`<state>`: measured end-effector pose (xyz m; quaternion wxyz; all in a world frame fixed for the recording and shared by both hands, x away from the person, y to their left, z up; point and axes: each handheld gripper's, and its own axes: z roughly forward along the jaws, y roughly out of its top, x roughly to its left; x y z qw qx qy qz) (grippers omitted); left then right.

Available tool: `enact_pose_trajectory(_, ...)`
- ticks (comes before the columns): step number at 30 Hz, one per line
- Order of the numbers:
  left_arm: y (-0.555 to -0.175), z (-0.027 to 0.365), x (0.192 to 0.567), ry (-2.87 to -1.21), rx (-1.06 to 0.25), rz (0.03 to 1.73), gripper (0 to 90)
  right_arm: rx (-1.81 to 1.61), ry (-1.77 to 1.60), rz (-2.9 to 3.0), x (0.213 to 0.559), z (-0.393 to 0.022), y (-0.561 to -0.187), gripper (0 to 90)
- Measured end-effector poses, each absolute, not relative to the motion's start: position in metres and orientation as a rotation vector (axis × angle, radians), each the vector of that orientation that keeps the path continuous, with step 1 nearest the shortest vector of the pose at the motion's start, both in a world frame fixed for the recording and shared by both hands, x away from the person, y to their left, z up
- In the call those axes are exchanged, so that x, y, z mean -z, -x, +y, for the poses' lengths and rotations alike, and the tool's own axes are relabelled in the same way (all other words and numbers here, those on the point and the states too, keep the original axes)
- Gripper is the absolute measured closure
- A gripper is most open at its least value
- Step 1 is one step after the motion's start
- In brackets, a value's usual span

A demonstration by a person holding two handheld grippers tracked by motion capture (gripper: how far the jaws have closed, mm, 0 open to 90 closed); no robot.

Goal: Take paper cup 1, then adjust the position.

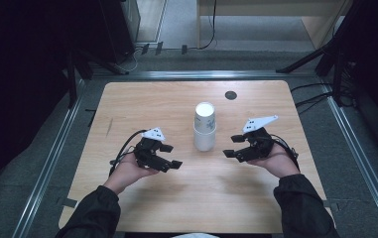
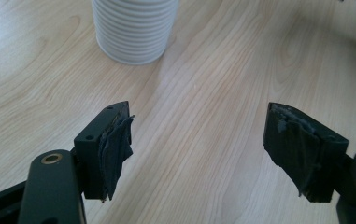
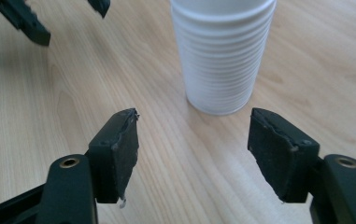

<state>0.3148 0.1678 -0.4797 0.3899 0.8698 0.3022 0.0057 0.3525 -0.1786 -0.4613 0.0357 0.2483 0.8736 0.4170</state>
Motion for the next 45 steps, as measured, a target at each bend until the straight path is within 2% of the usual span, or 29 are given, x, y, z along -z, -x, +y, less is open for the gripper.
enact_pose_trajectory(4, -0.315, 0.168, 0.476, -2.177, 0.018, 0.762, 23.9, -1.252, -0.732, 2.719, 0.447, -0.174, -0.363, 32.6)
enact_pose_trajectory(24, -0.321, 0.173, 0.479, -2.173, 0.020, 0.809, 23.5, -1.016, -0.592, 2.863, 0.400, -0.149, -0.403, 27.5)
enact_pose_trajectory(45, -0.319, 0.173, 0.478, -2.189, 0.031, 0.777, 23.5, -0.921, -0.501, 2.948, 0.379, -0.104, -0.434, 24.6)
